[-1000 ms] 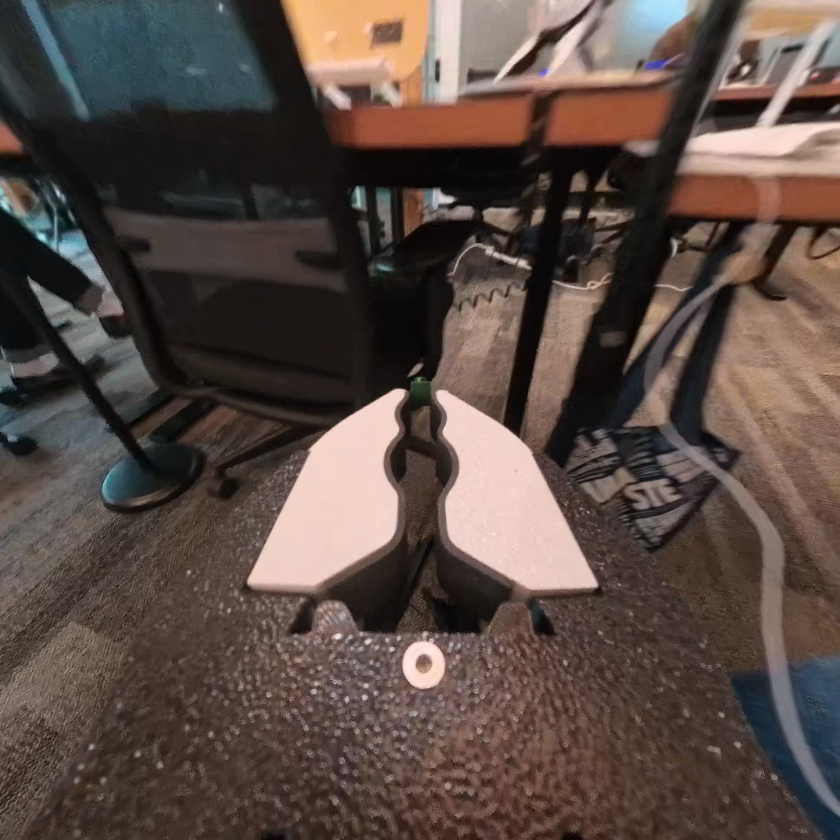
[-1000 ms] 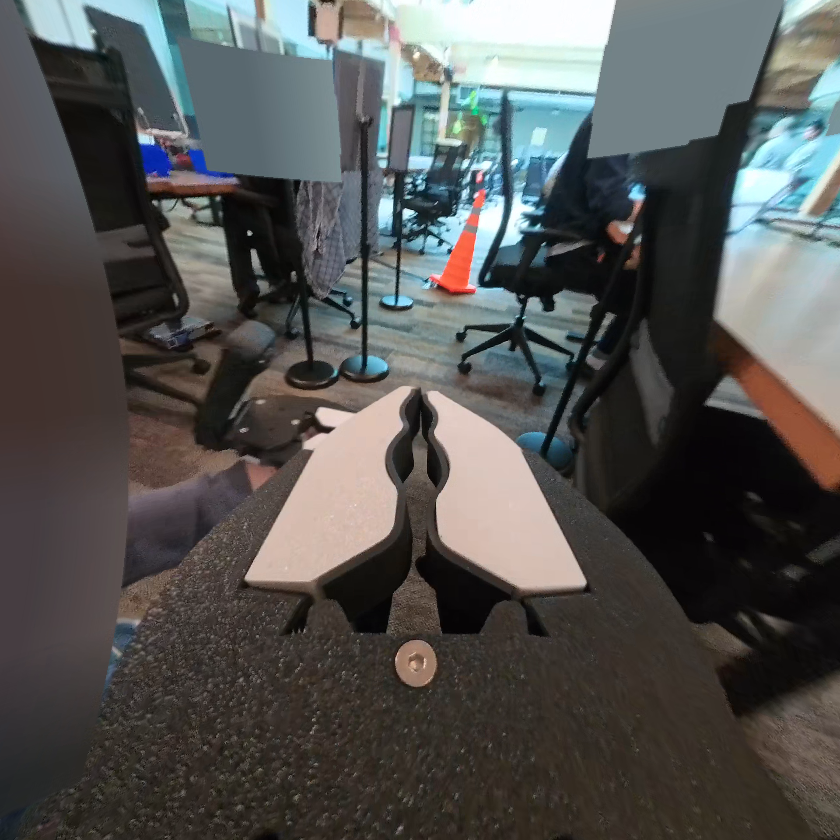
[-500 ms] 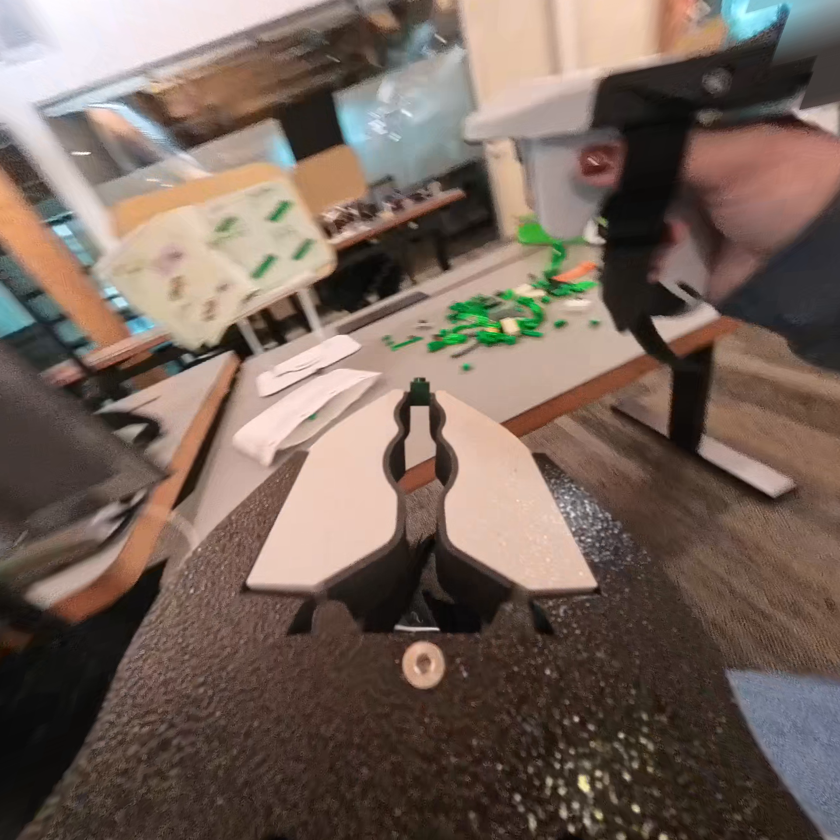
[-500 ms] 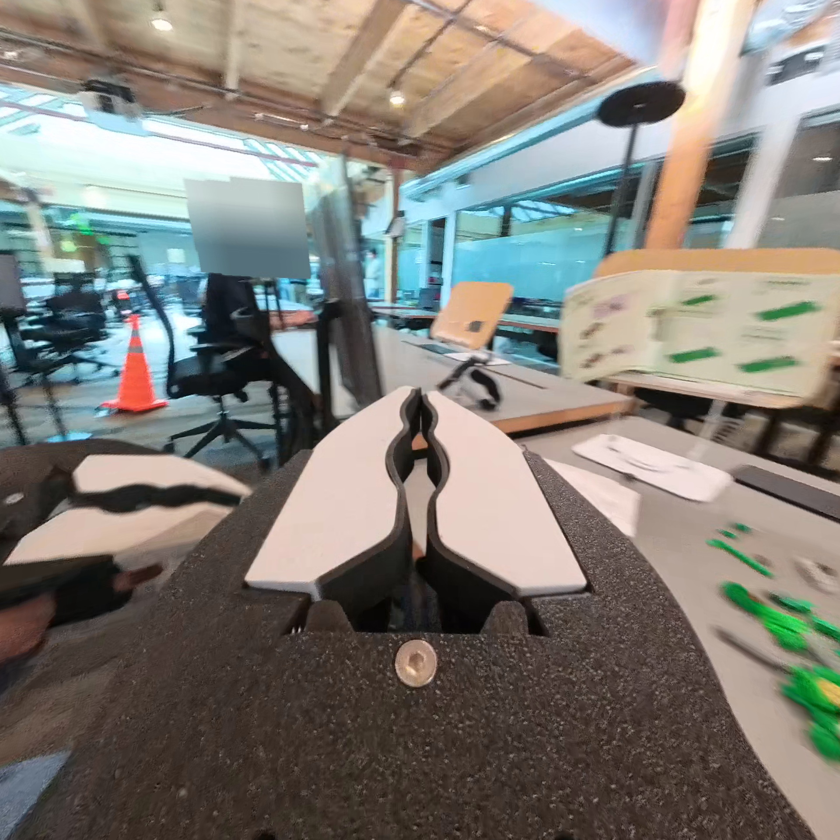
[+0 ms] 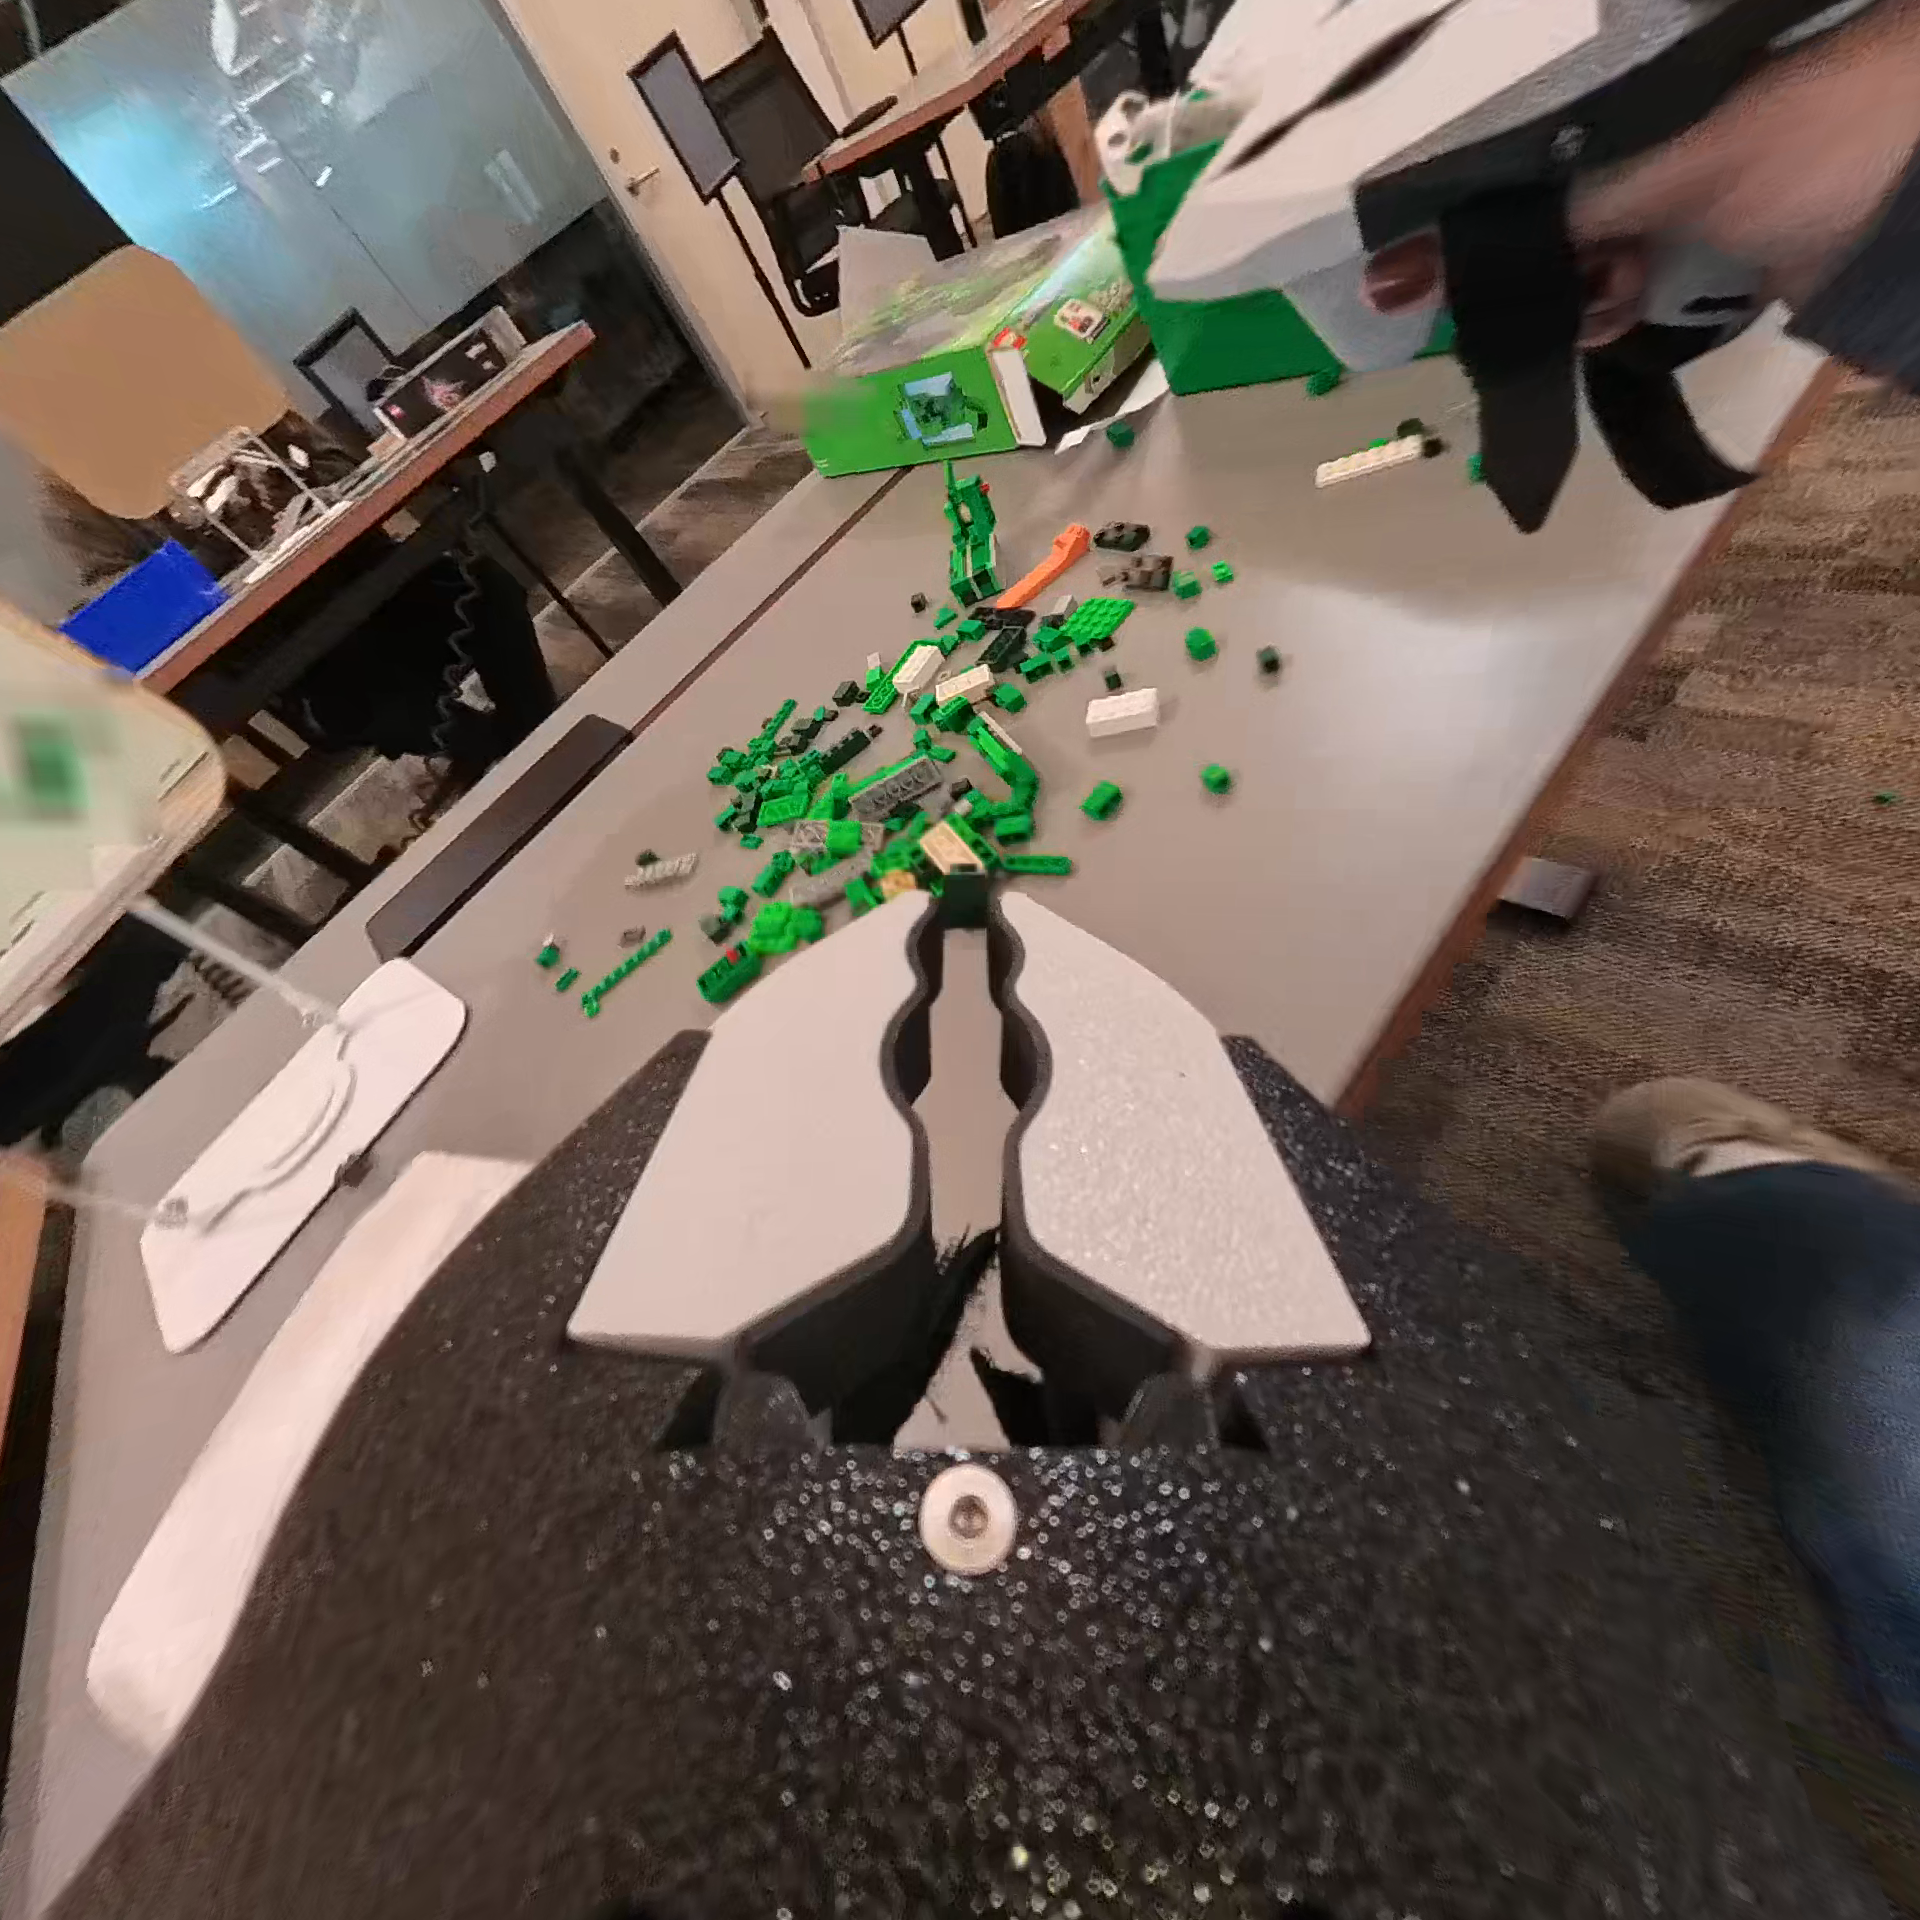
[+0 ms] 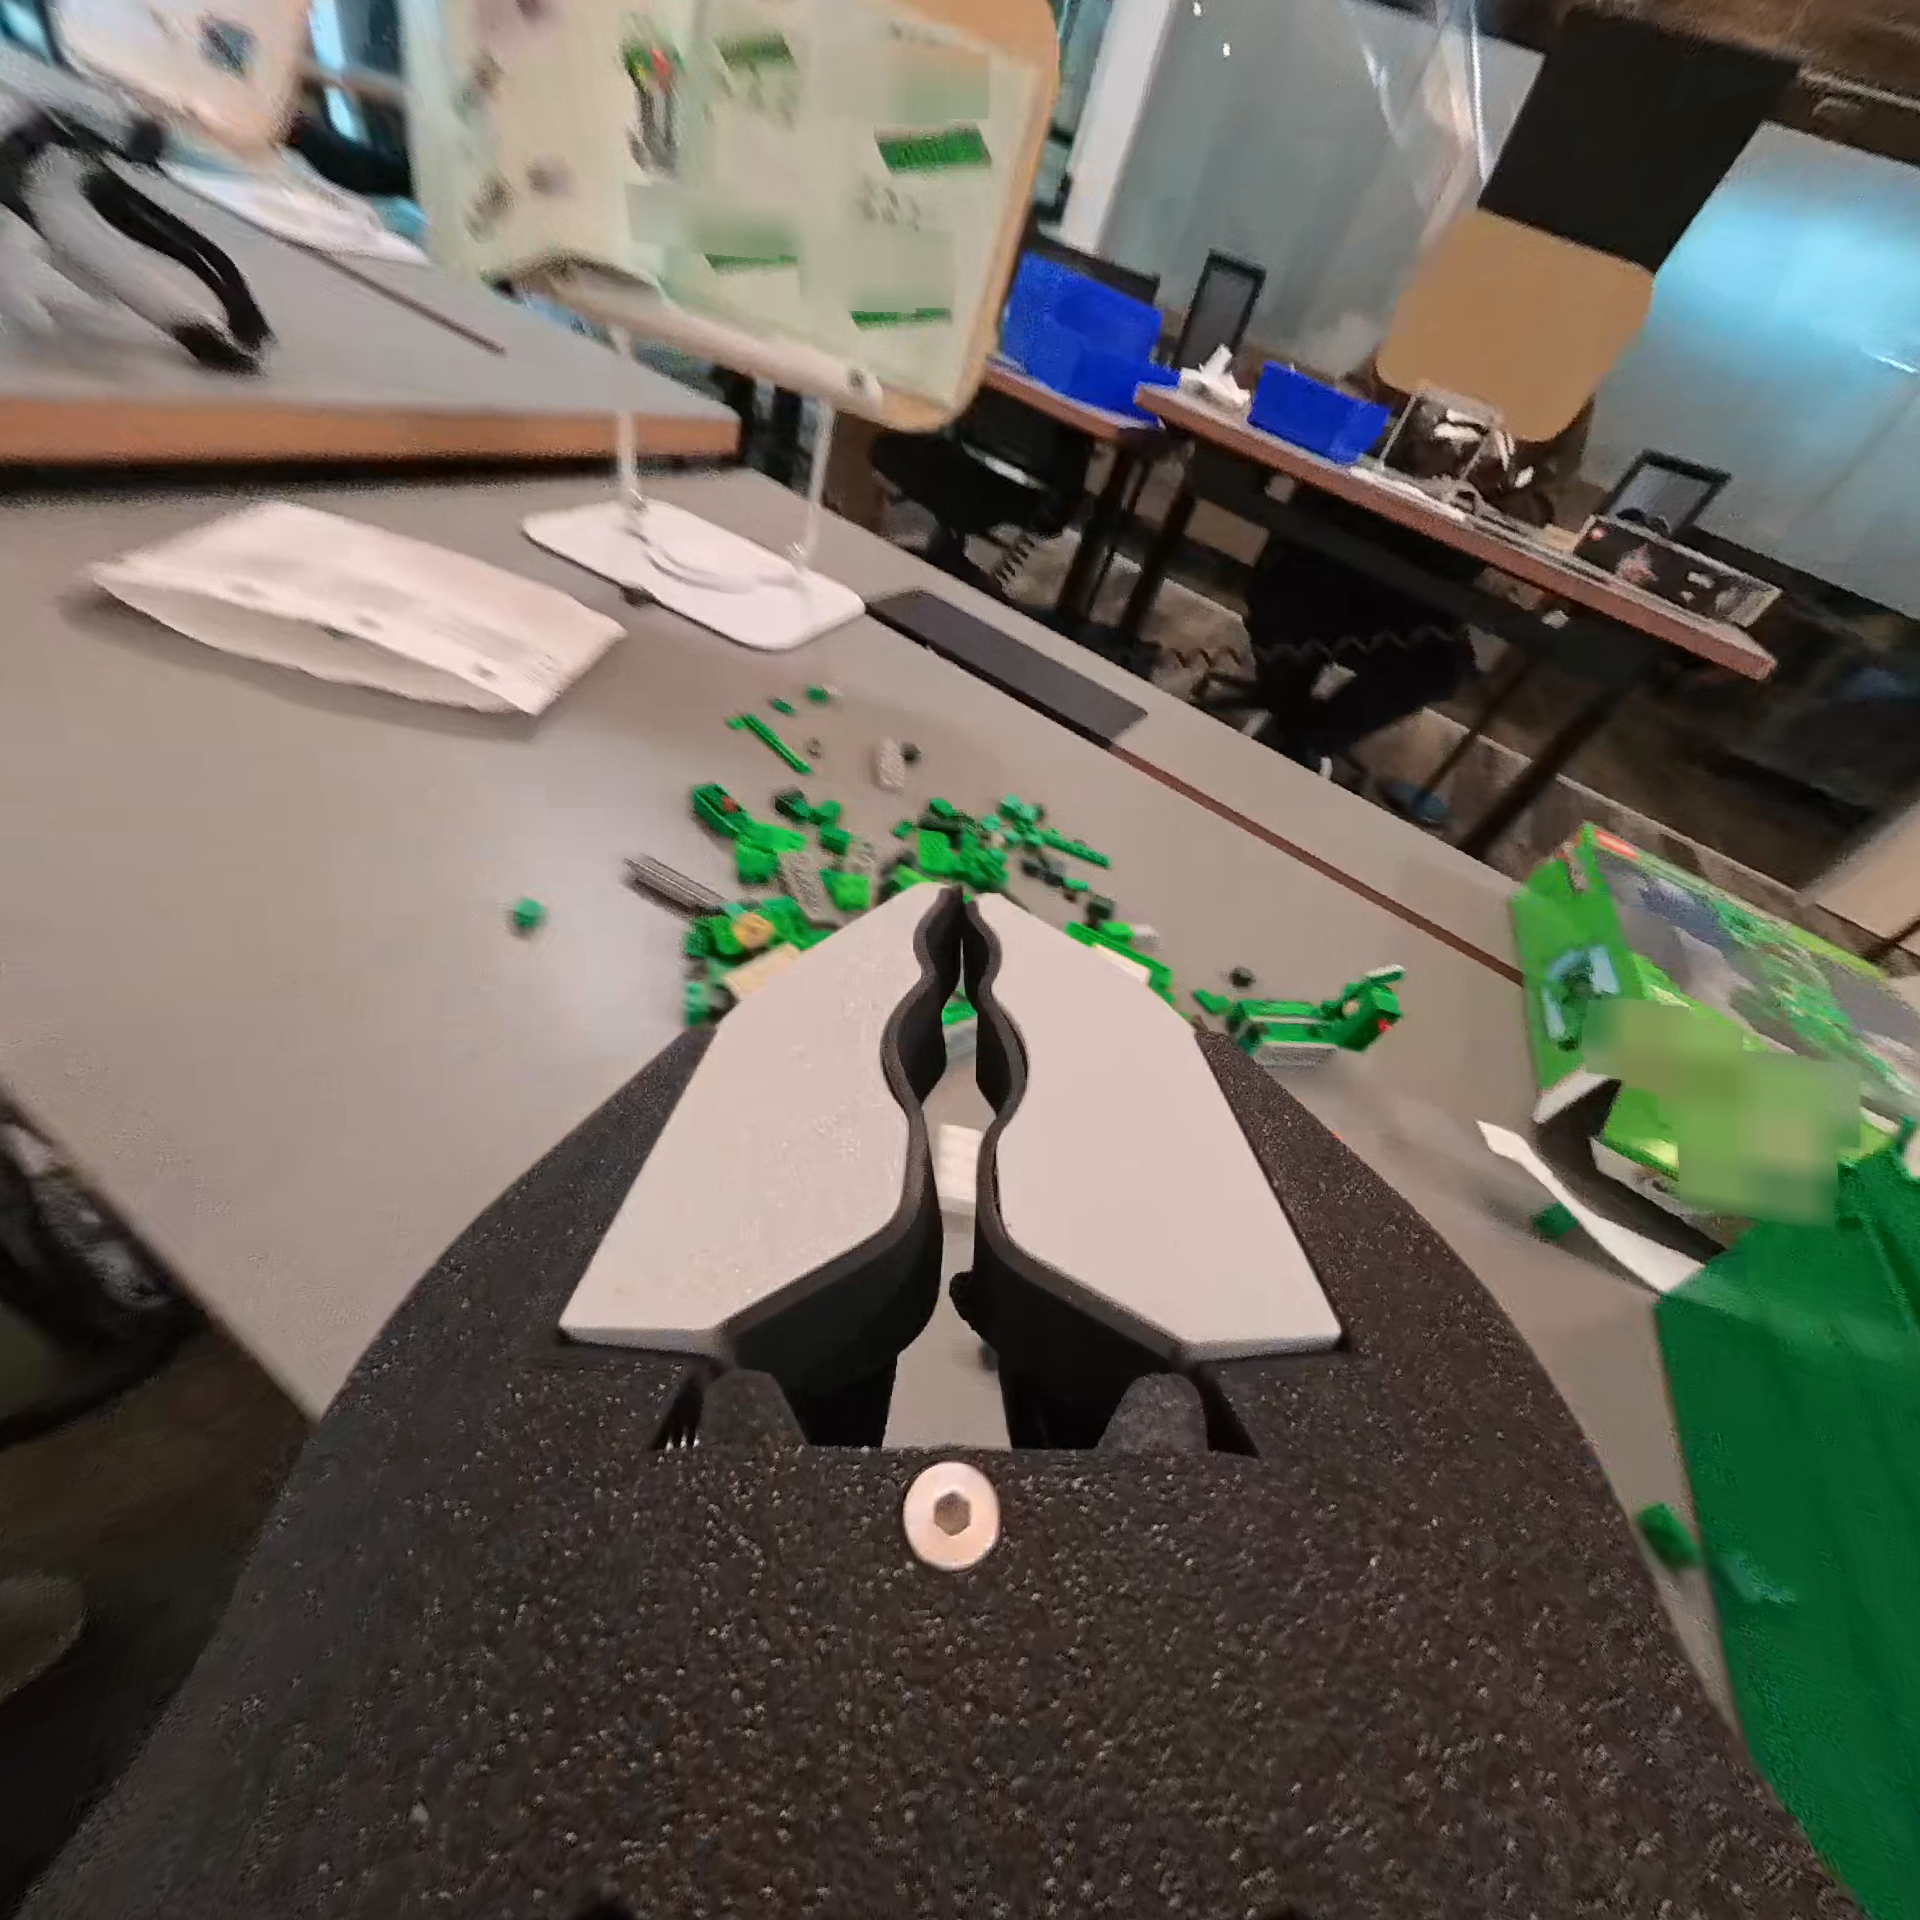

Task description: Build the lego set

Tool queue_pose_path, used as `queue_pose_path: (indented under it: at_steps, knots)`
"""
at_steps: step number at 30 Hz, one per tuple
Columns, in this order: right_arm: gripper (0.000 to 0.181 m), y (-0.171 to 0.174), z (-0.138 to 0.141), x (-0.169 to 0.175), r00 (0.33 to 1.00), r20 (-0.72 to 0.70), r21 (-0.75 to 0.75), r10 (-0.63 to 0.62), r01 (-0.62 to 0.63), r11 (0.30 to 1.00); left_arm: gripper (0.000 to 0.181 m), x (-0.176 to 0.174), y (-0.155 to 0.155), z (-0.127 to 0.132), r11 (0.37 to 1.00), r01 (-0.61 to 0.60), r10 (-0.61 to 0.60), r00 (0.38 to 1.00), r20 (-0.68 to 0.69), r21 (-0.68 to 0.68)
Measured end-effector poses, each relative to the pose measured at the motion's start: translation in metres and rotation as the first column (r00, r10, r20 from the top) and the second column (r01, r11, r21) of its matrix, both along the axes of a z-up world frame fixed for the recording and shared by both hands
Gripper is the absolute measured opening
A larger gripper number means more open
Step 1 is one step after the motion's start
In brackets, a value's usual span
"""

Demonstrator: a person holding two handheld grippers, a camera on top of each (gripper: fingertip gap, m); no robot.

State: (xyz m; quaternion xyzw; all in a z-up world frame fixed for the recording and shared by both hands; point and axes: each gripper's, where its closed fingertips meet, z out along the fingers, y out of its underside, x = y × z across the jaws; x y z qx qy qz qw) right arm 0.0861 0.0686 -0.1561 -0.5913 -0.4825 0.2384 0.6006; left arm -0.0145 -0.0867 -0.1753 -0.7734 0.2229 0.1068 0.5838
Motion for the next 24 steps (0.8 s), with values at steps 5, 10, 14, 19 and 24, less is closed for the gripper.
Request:
queue_pose_path:
  at_steps: [5,10,14,19,24]
  knots:
    - [0.000,0.077,-0.038,-0.017,0.993,0.121,0.067,-0.013,0.005,0.998,0.007,-0.044,0.117,-0.039,0.996,0.072,-0.076,0.995,-0.064,-0.056]
    - [0.006,0.110,-0.072,-0.055,0.954,0.248,0.039,0.170,-0.185,0.982,0.008,-0.079,0.199,-0.078,0.993,0.092,-0.096,0.995,-0.043,-0.074]
    - [0.010,0.128,-0.083,-0.081,0.915,0.321,0.012,0.243,-0.261,0.965,0.008,-0.088,0.207,-0.096,0.988,0.118,-0.121,0.992,-0.024,-0.104]
    - [0.011,0.147,-0.084,-0.114,0.851,0.399,-0.045,0.342,-0.354,0.934,0.008,-0.089,0.191,-0.083,0.993,0.101,-0.095,0.991,-0.093,0.058]
    - [0.015,0.131,-0.084,-0.125,0.680,0.406,-0.412,0.610,-0.459,0.787,0.020,-0.092,0.189,-0.108,0.997,0.074,-0.077,0.989,-0.124,-0.023]
